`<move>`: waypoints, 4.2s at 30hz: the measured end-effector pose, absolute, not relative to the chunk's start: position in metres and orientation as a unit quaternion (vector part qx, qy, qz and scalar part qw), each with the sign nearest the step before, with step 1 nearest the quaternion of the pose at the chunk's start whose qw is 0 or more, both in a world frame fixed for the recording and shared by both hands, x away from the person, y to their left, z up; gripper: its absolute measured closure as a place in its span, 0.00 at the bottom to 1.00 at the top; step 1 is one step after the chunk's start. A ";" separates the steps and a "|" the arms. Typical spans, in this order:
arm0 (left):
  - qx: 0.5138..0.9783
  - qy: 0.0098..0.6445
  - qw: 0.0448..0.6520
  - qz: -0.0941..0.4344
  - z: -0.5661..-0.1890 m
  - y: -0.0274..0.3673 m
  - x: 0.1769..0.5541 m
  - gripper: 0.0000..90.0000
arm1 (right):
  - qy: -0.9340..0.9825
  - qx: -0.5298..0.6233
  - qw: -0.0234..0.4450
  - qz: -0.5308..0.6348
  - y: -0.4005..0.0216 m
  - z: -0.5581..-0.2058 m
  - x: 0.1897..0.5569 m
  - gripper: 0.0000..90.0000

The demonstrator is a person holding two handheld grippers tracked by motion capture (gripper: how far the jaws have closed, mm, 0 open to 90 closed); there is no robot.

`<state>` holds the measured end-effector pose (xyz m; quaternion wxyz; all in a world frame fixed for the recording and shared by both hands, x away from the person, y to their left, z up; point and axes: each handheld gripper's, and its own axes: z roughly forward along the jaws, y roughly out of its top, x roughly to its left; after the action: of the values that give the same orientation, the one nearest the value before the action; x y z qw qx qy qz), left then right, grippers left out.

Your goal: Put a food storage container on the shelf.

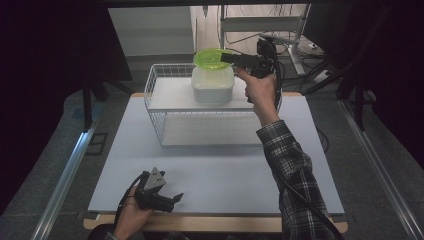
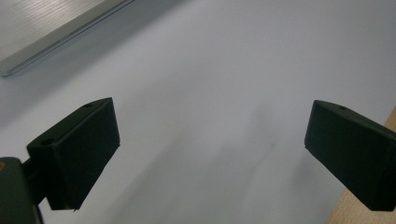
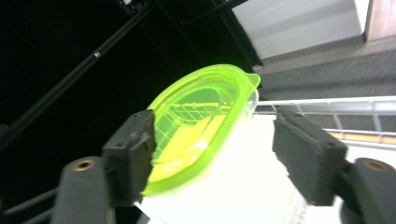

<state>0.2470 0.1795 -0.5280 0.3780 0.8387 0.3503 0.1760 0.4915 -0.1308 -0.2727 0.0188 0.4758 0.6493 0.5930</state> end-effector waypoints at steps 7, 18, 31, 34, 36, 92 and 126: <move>0.838 0.351 0.379 0.175 -0.528 0.179 0.247 0.03 | 0.667 0.438 0.035 0.601 -0.141 -0.274 0.477 0.22; 0.824 0.332 0.432 0.155 -0.524 0.181 0.245 0.01 | 0.704 0.411 0.076 0.574 -0.155 -0.289 0.453 0.16; 0.812 0.329 0.461 0.145 -0.523 0.183 0.244 0.02 | 0.707 0.398 0.071 0.580 -0.169 -0.306 0.437 0.13; 0.812 0.328 0.460 0.145 -0.523 0.183 0.244 0.02 | 0.714 0.389 0.077 0.578 -0.170 -0.309 0.432 0.12; 0.812 0.327 0.460 0.147 -0.523 0.183 0.244 0.02 | 0.716 0.385 0.078 0.577 -0.170 -0.312 0.429 0.11; 0.826 0.318 0.438 0.159 -0.524 0.180 0.243 0.02 | 0.781 0.319 0.120 0.524 -0.165 -0.385 0.370 0.02; 0.822 0.327 0.436 0.164 -0.526 0.184 0.245 0.02 | 0.801 0.316 0.146 0.486 -0.186 -0.429 0.331 0.01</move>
<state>0.2454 0.1844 -0.5256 0.4357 0.8222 0.3274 0.1642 0.3308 -0.1860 -0.4286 0.1461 0.3165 0.8012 0.4863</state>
